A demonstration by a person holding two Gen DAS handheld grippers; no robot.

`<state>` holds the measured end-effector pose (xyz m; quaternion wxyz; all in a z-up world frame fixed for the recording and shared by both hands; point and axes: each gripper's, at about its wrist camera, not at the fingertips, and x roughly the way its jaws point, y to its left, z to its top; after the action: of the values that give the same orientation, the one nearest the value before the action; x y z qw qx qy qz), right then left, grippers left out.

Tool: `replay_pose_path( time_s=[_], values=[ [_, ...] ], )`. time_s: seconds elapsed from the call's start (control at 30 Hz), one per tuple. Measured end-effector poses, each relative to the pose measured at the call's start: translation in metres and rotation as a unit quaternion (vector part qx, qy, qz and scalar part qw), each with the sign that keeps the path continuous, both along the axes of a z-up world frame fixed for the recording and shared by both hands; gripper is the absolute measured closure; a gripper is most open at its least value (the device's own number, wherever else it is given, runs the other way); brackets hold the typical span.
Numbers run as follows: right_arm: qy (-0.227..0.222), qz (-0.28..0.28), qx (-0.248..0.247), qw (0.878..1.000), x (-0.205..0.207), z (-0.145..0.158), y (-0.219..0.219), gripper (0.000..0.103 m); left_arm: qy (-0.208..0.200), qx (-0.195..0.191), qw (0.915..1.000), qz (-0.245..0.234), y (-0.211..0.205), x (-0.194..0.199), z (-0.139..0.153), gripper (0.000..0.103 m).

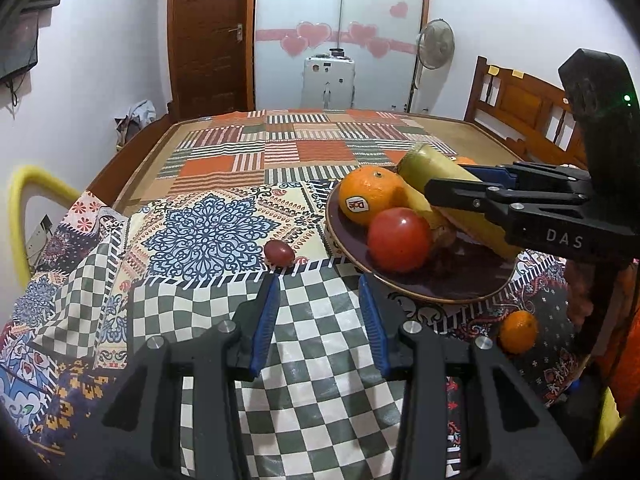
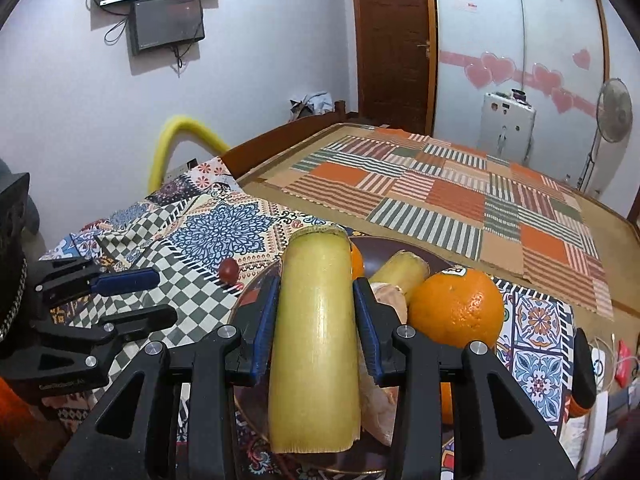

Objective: Organize fruits
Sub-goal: 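Close the left tool on the second dark red date on the cloth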

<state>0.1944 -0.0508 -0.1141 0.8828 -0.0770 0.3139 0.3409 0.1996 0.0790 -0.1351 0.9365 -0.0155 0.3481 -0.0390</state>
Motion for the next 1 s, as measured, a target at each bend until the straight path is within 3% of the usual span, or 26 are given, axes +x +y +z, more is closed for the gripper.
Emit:
replay_pose_path(
  time_s=[0.43,0.7,1.0],
  values=[
    [0.004,0.005,0.001,1.000,-0.008,-0.002,-0.005,0.068,0.004,-0.001,1.0000,0.006,0.003,-0.006,0.000,0.062],
    [0.009,-0.010,0.031,0.999,-0.012,0.009,-0.023,0.068,0.005,0.002,1.0000,0.006,0.004,-0.005,0.003,0.062],
    [-0.018,-0.057,0.032,0.998,-0.035,0.016,-0.059,0.067,0.041,0.019,0.9990,-0.003,0.007,0.030,0.008,0.062]
  ],
)
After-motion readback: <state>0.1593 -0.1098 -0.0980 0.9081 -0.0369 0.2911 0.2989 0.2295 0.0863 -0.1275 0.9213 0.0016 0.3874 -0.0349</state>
